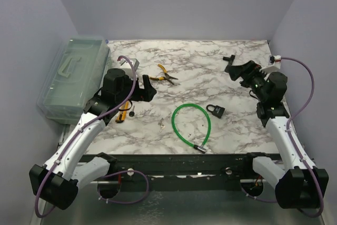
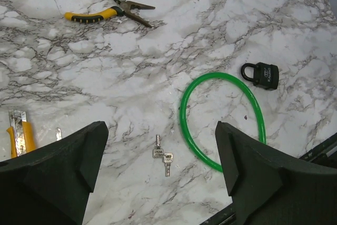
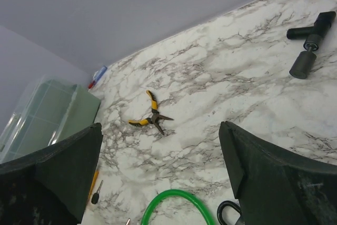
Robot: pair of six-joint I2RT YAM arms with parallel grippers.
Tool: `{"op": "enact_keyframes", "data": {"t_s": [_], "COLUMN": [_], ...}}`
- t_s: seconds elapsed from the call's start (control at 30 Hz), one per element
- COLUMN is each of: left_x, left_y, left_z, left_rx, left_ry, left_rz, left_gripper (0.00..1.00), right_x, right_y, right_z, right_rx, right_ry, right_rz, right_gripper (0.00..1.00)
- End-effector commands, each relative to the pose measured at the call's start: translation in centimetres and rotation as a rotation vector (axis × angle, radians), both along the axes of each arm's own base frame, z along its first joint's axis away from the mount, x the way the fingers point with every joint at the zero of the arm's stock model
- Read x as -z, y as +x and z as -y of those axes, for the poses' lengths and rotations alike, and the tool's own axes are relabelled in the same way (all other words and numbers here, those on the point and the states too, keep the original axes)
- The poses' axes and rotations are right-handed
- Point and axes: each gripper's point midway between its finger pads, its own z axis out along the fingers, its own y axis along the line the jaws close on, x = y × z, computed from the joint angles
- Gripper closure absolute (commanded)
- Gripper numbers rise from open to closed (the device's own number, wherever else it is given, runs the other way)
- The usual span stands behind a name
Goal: Unlock with the key
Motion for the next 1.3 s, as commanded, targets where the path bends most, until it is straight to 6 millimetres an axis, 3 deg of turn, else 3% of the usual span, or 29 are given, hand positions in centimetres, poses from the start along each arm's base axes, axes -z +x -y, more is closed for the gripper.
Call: {"op": "enact_keyframes", "data": {"t_s": [0.0,0.27,0.5,0.7,1.0,1.13,1.27], "left_x": [-1.0,-1.5,-1.8,-2.7,-3.7,-4.0,-4.1], "left_y": [0.4,0.8,1.7,1.8,1.4,1.3,1.2], "left_z": [-1.1,-2.5,-5.8,-8.1,-10.3,-10.6,-10.5], "left_rx": [-0.052,-0.125,-0.305,-0.426,-0.532,-0.543,-0.536], "left_ry": [0.02,0.045,0.115,0.144,0.155,0.15,0.143], "left_rz": [0.059,0.084,0.111,0.145,0.185,0.193,0.194], "left_gripper": [0.1,0.1,0.1,0.1,0.1,0.1,0.1], "right_x": [1.3,4.0,7.4,9.4,14.5,16.8,18.6], "right_y": [0.0,0.3,-0.5,-2.2,-7.0,-8.6,-10.0], "right_z": [-0.3,-1.7,-7.1,-12.9,-23.1,-24.6,-24.6], "right_rx": [-0.02,-0.118,-0.11,-0.14,-0.248,-0.238,-0.262], "right_ry": [-0.005,-0.027,-0.176,-0.267,-0.48,-0.535,-0.571], "right_rz": [-0.126,-0.384,-0.614,-0.651,-0.796,-0.862,-0.915], "right_gripper": [0.0,0.0,0.02,0.09,0.1,0.14,0.2]}}
